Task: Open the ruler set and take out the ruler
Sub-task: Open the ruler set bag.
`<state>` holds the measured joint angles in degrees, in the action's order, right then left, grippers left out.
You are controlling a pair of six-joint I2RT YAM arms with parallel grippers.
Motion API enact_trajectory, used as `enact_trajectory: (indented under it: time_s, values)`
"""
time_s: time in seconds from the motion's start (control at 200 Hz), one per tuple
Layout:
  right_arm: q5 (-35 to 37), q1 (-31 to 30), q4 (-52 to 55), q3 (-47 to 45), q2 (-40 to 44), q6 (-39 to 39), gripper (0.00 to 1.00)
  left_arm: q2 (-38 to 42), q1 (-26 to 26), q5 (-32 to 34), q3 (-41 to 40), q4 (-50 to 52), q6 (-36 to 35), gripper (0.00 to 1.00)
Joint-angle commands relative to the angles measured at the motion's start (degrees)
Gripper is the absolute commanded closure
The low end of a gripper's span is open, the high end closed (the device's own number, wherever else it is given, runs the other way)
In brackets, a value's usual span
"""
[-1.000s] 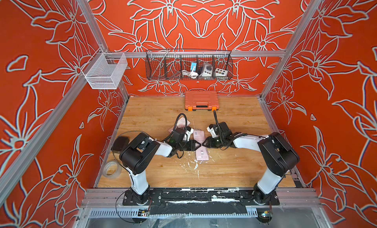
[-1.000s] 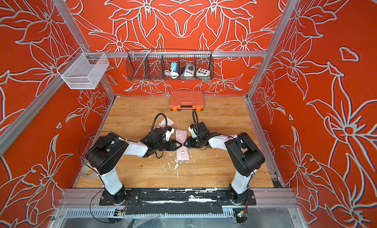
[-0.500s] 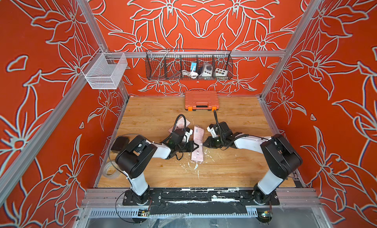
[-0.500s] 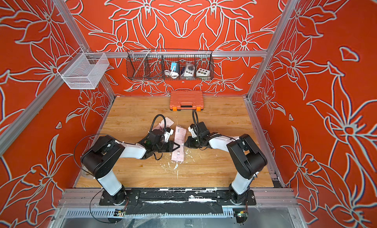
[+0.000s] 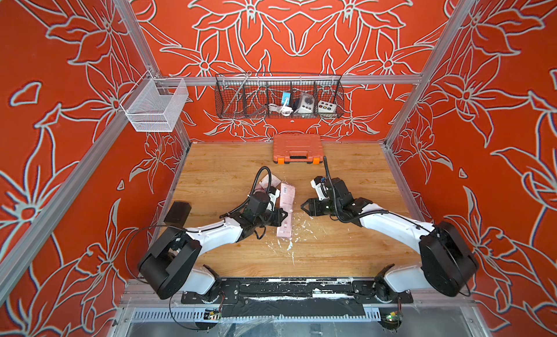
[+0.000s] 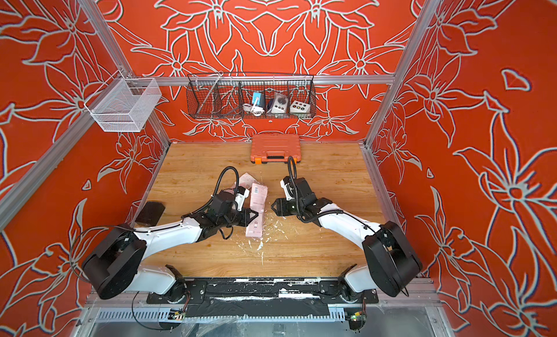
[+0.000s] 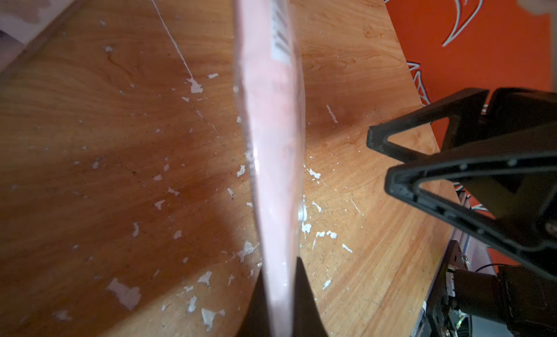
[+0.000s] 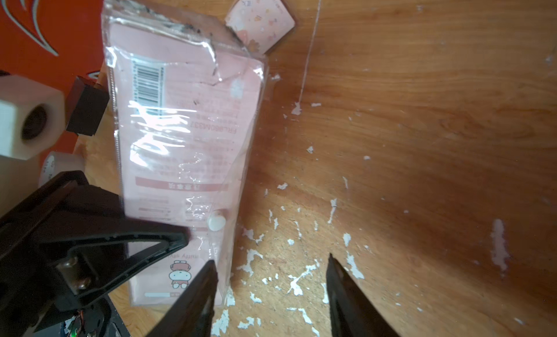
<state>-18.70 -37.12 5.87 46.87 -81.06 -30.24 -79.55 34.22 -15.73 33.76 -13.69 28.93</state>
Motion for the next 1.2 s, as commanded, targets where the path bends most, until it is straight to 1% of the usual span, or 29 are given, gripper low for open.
enact_trajectory:
  time_s: [0.0, 0.17, 0.275, 0.365, 0.55, 0.62, 0.686, 0.751, 1.036, 1.121, 1.196]
  values:
    - [5.0, -2.6, 2.9, 3.0, 0.1, -1.4, 0.41, 2.1, 0.1, 3.8, 1.4, 3.5, -2.4, 1.0]
    - [3.2, -4.8, 2.8, 6.6, -3.5, -4.1, 0.39, 3.4, 0.3, 4.1, 2.0, 4.3, -2.9, 1.0]
    - [5.6, -7.5, 4.2, 9.3, -6.3, -5.4, 0.39, 3.9, 0.5, 4.4, 2.1, 4.6, -3.3, 1.0]
    - [6.4, -8.4, 6.0, 11.4, -9.3, -7.2, 0.39, 4.1, 0.7, 4.9, 2.1, 4.7, -3.4, 1.0]
    - [7.8, -9.6, 7.3, 14.9, -14.5, -8.5, 0.39, 4.3, 0.9, 4.5, 2.3, 4.6, -3.4, 1.0]
    - [8.0, -10.0, 8.3, 16.2, -16.1, -9.2, 0.42, 4.4, 1.1, 4.6, 2.4, 4.5, -3.5, 1.0]
    - [10.0, -10.5, 10.2, 17.3, -17.5, -9.7, 0.44, 4.7, 1.2, 4.9, 2.3, 4.6, -3.6, 1.0]
    - [11.3, -10.9, 10.5, 17.6, -18.6, -9.8, 0.48, 4.8, 1.3, 5.0, 2.2, 4.3, -3.7, 1.0]
    - [14.1, -11.0, 11.7, 19.0, -21.8, -9.1, 0.9, 5.2, 1.5, 5.5, 1.0, 3.3, -3.7, 1.0]
    - [14.2, -11.0, 11.8, 19.3, -22.8, -9.1, 0.97, 5.4, 1.5, 5.7, 0.8, 3.0, -3.6, 1.0]
    - [14.2, -11.0, 12.5, 19.7, -24.0, -9.3, 0.99, 5.5, 1.5, 5.8, 0.7, 2.9, -3.7, 1.0]
